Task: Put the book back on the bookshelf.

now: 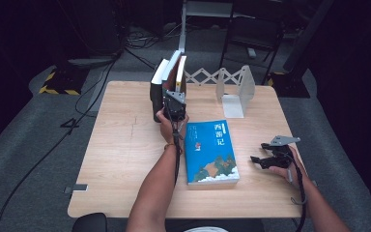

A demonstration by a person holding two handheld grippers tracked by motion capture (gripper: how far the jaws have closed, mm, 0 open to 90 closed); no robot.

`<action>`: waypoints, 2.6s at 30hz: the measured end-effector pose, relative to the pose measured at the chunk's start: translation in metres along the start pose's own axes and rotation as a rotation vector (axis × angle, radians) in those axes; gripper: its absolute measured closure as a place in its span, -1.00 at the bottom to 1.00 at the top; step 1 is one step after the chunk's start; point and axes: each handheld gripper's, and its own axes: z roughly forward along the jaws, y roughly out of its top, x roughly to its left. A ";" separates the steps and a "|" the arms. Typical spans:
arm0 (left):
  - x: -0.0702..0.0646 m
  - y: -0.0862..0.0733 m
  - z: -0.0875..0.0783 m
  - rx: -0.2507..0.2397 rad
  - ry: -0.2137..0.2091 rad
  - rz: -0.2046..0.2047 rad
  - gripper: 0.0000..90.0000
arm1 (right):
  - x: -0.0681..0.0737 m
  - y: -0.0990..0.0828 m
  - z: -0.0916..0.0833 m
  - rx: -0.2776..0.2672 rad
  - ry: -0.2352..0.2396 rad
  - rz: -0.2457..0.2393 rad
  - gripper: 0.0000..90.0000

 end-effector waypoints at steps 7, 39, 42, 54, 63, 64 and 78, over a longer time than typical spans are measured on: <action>0.002 0.001 -0.008 -0.013 -0.043 -0.013 0.52 | 0.000 0.000 0.000 0.001 -0.001 -0.001 -0.58; 0.037 -0.003 -0.066 0.016 -0.327 0.319 0.30 | 0.001 0.000 0.000 0.001 -0.005 0.005 -0.59; 0.045 -0.010 -0.072 0.045 -0.354 0.353 0.22 | 0.001 0.000 0.000 0.000 -0.006 0.006 -0.58; 0.071 -0.044 -0.091 0.154 -0.468 0.449 -0.03 | 0.001 0.000 0.000 0.001 -0.009 0.010 -0.58; 0.081 -0.069 -0.105 0.247 -0.547 0.521 -0.27 | 0.003 0.001 -0.001 0.014 -0.012 0.003 -0.56; 0.082 -0.074 -0.107 0.268 -0.564 0.527 -0.30 | 0.003 0.001 -0.002 0.016 -0.012 0.001 -0.56; 0.094 -0.113 -0.129 0.388 -0.648 0.571 -0.46 | 0.039 0.017 -0.002 0.048 0.128 -0.120 -0.48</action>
